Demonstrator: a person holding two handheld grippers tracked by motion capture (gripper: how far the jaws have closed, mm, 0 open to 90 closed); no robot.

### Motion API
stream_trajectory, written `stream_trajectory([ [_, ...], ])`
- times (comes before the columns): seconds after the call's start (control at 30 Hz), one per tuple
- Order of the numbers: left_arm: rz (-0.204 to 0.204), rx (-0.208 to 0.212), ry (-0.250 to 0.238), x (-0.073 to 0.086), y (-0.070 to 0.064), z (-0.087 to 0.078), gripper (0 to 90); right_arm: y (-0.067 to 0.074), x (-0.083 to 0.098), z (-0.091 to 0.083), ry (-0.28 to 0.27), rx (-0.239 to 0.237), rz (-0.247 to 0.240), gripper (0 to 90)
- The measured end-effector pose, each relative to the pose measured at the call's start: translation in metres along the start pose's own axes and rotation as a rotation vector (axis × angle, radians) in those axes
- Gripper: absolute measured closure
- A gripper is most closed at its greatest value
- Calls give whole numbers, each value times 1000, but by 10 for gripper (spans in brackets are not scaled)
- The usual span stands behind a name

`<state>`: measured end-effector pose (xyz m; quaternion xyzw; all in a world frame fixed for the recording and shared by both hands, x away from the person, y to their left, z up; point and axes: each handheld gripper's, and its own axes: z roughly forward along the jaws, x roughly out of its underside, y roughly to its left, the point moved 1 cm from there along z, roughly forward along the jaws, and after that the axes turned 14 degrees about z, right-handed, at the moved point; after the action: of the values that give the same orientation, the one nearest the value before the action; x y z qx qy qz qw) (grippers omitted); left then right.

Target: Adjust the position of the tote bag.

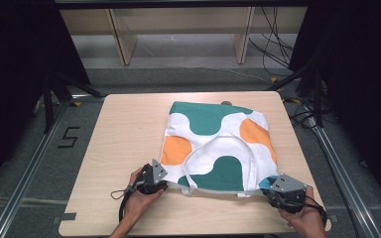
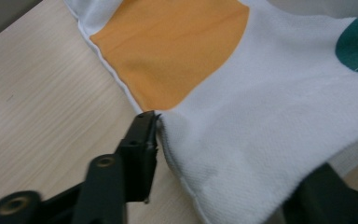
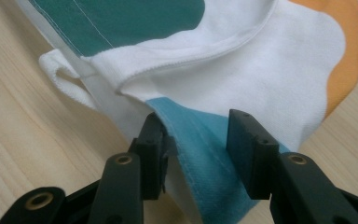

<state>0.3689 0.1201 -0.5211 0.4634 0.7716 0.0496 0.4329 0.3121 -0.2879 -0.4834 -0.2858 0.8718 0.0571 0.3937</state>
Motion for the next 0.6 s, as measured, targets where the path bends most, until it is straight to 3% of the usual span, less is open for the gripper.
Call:
stream_trajectory([
  [0.03,13,-4,1,-1,0,0,592,-2,-1,0,-10,18,-36,577],
  [0.07,13,-4,1,-1,0,0,638,-2,-1,0,-10,18,-36,577],
  [0.1,19,-6,16,-2,0,-2,638,-1,-1,-1,-7,39,-48,570],
  [0.2,24,1,-11,-3,1,-6,718,-2,1,0,-3,77,-72,575],
  [0.37,46,31,-36,-5,-8,-23,750,-10,3,1,-23,134,-35,595],
  [0.43,100,30,-29,-5,-18,-38,752,-14,4,5,-6,151,-47,579],
  [0.5,111,31,-26,-1,-21,-48,752,-14,2,5,-24,160,-46,570],
  [0.53,111,31,-26,-1,-21,-48,752,-13,1,3,-56,157,-5,588],
  [0.6,94,29,-22,4,-22,-57,753,-14,-1,0,-78,165,-2,599],
])
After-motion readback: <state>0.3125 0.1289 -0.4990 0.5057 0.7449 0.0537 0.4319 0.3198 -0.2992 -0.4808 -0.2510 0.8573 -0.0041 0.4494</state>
